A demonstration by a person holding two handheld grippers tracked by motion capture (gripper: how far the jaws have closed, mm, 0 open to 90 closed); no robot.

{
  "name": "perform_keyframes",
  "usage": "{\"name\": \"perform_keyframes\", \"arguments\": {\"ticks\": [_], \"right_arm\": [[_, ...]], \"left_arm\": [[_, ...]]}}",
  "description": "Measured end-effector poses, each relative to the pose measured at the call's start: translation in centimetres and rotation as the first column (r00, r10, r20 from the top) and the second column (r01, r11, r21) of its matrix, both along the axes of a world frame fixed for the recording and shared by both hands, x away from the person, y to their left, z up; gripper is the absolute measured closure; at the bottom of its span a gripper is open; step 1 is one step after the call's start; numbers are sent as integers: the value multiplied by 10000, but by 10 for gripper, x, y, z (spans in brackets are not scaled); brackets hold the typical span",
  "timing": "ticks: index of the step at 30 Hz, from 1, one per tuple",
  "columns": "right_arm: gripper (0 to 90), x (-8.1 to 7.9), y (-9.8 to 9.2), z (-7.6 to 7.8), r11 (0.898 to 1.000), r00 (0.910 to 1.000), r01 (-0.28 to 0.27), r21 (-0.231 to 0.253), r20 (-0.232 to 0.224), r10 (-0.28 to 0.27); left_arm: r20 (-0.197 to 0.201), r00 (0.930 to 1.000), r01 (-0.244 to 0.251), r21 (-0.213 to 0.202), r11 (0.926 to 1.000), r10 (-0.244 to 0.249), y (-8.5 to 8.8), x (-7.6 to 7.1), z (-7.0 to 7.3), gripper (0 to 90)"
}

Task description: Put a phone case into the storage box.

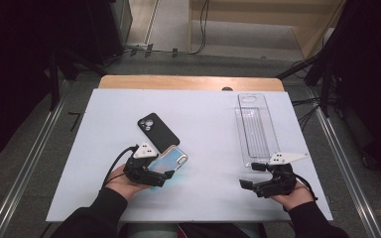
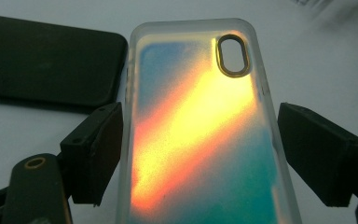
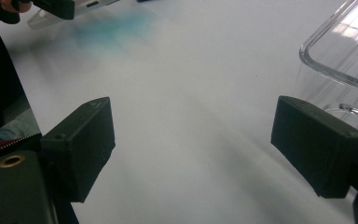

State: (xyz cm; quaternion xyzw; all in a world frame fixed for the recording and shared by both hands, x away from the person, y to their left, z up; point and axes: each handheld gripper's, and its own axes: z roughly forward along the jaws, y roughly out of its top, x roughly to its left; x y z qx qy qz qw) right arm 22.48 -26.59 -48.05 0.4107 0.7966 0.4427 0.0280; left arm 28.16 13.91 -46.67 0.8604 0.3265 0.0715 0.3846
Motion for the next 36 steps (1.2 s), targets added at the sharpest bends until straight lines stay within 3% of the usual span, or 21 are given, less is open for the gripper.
{"name": "perform_keyframes", "arguments": {"ticks": [4, 8, 12, 16, 19, 28, 33, 36], "right_arm": [[118, 0, 0, 1, 10000, 10000, 30, 29, 20, -30], [118, 0, 0, 3, 9999, 10000, 64, 123, 53, -64], [118, 1, 1, 5, 9999, 10000, 67, 137, -16, -66], [118, 2, 3, 8, 9991, 9996, 283, 330, -98, -280], [118, 4, 8, 13, 9952, 9976, 679, 711, -199, -667], [118, 5, 25, 25, 9941, 9975, 687, 845, -199, -672], [119, 9, 39, 32, 9922, 9962, 815, 942, -376, -783], [119, 12, 42, 33, 9917, 9957, 842, 973, -457, -801]], "left_arm": [[-219, 9997, -112, -392, 9992, 103, -6, -2, 9, 170], [-36, 9998, -174, -563, 9983, 172, -12, -2, 16, 170], [115, 9983, -555, -905, 9943, 568, -14, 0, 19, 170], [602, 9930, -932, -1270, 9875, 1015, -17, 1, 21, 169], [740, 9892, -1134, -1582, 9809, 1263, -20, 1, 22, 169], [1054, 9822, -1363, -1720, 9756, 1558, -31, 1, 17, 169], [1359, 9732, -1572, -1960, 9679, 1856, -37, 1, 13, 169], [1331, 9699, -1734, -2090, 9624, 2037, -38, 1, 12, 169]]}}
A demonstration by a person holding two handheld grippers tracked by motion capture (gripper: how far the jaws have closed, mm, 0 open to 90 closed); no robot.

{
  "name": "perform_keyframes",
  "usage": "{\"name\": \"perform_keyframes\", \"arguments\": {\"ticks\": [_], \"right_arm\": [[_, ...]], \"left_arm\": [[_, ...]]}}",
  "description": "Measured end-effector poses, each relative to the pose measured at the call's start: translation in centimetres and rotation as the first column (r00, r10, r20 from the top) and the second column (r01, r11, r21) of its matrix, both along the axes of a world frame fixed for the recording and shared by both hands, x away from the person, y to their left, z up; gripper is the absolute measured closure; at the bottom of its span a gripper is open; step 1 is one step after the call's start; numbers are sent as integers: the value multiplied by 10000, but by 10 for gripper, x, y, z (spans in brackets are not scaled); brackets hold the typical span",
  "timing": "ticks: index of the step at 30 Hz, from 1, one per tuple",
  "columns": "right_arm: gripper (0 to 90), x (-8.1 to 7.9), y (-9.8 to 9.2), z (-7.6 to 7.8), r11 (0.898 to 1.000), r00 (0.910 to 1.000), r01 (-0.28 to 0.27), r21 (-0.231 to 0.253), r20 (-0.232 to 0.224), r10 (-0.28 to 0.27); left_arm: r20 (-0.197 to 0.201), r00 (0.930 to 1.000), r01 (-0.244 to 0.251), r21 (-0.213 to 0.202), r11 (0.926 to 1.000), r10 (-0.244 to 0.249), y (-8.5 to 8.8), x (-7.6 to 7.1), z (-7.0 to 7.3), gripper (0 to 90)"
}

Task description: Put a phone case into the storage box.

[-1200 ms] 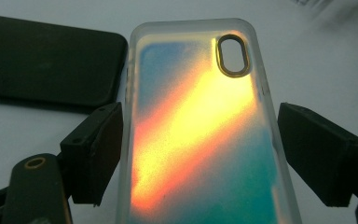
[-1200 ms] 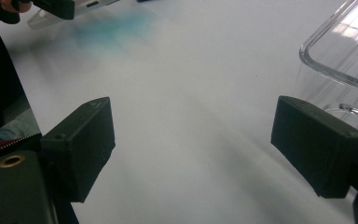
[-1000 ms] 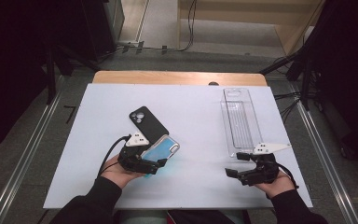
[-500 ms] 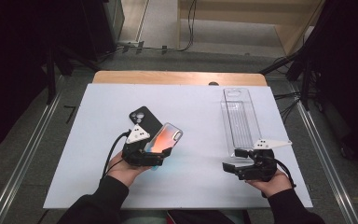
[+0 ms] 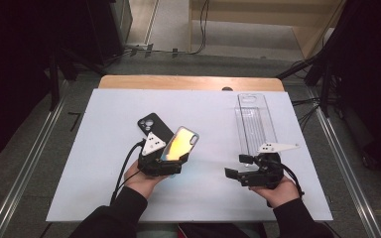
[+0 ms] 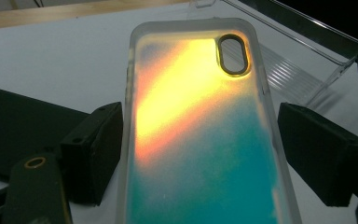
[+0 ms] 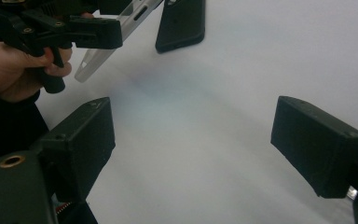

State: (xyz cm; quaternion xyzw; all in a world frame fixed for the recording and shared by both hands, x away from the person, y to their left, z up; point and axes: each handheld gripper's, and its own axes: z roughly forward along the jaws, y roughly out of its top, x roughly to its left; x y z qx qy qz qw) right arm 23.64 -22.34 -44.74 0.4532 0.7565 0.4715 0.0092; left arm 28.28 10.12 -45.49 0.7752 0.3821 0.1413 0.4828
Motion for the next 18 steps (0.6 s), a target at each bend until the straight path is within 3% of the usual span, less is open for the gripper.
{"name": "perform_keyframes", "arguments": {"ticks": [12, 18], "right_arm": [[119, 12, 17, 8, 9991, 9993, 329, 258, -209, -324], [119, 18, 25, 13, 9979, 9986, 465, 452, -288, -452]], "left_arm": [[152, 9979, -624, -585, 9963, 634, -1, 0, -9, 169], [702, 9934, -870, -504, 9949, 904, -4, -5, -11, 169]]}}
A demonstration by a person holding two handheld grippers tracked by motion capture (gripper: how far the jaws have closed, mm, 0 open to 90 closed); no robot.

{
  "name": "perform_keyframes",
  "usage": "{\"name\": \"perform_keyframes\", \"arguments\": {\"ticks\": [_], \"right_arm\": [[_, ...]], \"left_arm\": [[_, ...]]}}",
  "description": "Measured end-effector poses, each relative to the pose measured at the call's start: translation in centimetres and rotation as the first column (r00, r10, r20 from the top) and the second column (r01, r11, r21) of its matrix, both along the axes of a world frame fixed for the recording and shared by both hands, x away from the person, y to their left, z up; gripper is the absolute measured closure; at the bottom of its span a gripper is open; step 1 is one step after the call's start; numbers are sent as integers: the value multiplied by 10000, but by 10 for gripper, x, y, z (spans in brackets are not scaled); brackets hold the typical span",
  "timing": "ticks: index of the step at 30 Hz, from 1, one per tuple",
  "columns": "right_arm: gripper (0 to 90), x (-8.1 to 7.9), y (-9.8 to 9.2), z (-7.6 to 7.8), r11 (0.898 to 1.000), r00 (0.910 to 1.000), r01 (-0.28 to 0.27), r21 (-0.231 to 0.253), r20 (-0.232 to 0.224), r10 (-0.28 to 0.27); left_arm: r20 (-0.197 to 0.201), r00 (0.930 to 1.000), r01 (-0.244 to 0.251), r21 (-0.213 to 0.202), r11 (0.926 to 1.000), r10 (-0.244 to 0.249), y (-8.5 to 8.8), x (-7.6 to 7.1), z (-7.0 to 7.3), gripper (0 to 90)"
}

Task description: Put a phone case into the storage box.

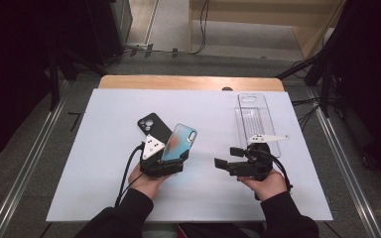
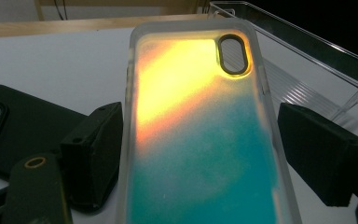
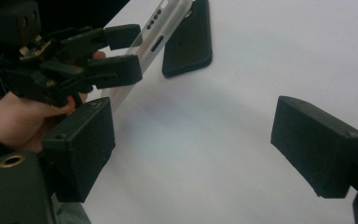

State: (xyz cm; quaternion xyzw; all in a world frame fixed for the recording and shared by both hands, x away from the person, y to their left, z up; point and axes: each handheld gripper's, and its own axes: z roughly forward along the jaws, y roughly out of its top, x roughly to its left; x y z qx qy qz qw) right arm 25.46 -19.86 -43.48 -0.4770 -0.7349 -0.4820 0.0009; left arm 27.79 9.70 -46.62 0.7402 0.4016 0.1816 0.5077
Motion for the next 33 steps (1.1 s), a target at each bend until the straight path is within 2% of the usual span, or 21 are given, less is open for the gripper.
{"name": "perform_keyframes", "arguments": {"ticks": [2, 8, 12, 21, 28, 32, 33], "right_arm": [[119, 3, 3, 2, 10000, 9999, 44, 65, -132, -44], [126, 12, 10, 7, 9997, 9999, 25, 223, -110, -22], [127, 20, 17, 8, 9991, 9998, -29, 415, -186, 37], [127, 32, 29, 10, 9975, 9996, -133, 690, -252, 151], [128, 44, 39, 7, 9956, 9988, -73, 937, -475, 118], [128, 48, 48, 7, 9991, 9992, -86, 422, -383, 102], [128, 49, 49, 6, 9991, 9989, -87, 424, -447, 106]], "left_arm": [[136, 9999, -25, -44, 10000, 26, -1, -2, -1, 169], [408, 9992, -50, 66, 10000, 48, -6, -6, -5, 169], [670, 9977, -46, -32, 10000, 48, -10, -12, -7, 169], [726, 9971, -197, -271, 9994, 216, -13, -15, -10, 169], [1142, 9928, -337, -232, 9992, 362, -16, -19, -11, 169], [1150, 9927, -315, -335, 9989, 352, -17, -20, -12, 169], [1142, 9928, -337, -347, 9988, 375, -16, -21, -12, 169]]}}
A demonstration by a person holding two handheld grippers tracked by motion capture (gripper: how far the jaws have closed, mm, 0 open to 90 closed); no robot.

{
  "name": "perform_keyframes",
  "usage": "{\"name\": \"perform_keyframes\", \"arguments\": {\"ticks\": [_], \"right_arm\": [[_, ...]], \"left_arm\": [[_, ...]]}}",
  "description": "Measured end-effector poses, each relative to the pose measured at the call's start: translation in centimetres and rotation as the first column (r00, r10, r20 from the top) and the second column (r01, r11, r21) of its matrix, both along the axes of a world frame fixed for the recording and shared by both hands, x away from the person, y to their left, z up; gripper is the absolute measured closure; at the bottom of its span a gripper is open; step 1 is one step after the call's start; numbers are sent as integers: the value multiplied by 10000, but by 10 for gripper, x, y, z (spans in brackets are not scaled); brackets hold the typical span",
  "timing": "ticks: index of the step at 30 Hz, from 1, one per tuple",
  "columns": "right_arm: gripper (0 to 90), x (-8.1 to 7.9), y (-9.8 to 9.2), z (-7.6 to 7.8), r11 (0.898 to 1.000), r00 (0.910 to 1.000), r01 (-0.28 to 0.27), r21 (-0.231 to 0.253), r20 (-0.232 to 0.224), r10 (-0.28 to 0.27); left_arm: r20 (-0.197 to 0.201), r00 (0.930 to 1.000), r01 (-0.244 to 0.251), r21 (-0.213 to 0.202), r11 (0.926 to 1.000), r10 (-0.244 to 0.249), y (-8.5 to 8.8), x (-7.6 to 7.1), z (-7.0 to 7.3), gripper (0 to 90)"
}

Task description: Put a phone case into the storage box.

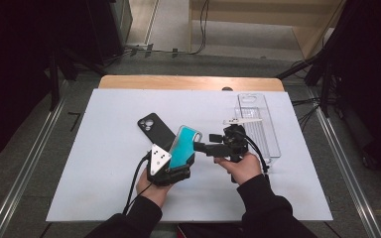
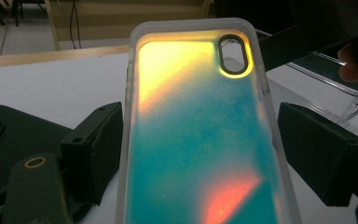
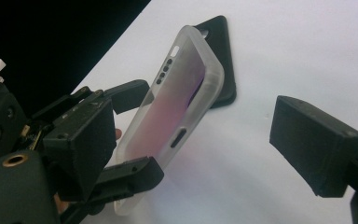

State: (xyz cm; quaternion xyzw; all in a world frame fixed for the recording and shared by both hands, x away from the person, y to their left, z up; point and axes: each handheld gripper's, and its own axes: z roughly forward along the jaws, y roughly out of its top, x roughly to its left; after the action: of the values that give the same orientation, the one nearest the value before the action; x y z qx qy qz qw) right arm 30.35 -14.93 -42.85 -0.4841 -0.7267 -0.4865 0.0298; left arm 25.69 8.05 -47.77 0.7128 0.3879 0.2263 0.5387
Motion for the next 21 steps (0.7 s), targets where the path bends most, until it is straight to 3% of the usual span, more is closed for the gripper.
{"name": "perform_keyframes", "arguments": {"ticks": [7, 13, 17, 20, 21], "right_arm": [[180, 7, 7, -4, 9988, 9995, -44, 489, -324, 60], [252, 10, 11, -5, 9990, 9987, 18, 447, -503, 4], [363, 13, 14, -7, 9989, 9970, 48, 465, -768, -12], [501, 15, 14, -7, 9980, 9948, 151, 619, -1010, -88], [599, 14, 14, -7, 9977, 9939, 255, 621, -1085, -187]], "left_arm": [[-30, 10000, -58, -139, 9999, 58, -2, -3, -1, 169], [-183, 9998, -76, -260, 9996, 71, -3, -3, -2, 169], [-265, 9996, -53, -351, 9994, 43, -5, -4, -2, 169], [-486, 9988, -29, -419, 9991, 8, -5, -4, -2, 169], [-546, 9985, -7, -507, 9987, -20, -5, -4, -2, 169]]}}
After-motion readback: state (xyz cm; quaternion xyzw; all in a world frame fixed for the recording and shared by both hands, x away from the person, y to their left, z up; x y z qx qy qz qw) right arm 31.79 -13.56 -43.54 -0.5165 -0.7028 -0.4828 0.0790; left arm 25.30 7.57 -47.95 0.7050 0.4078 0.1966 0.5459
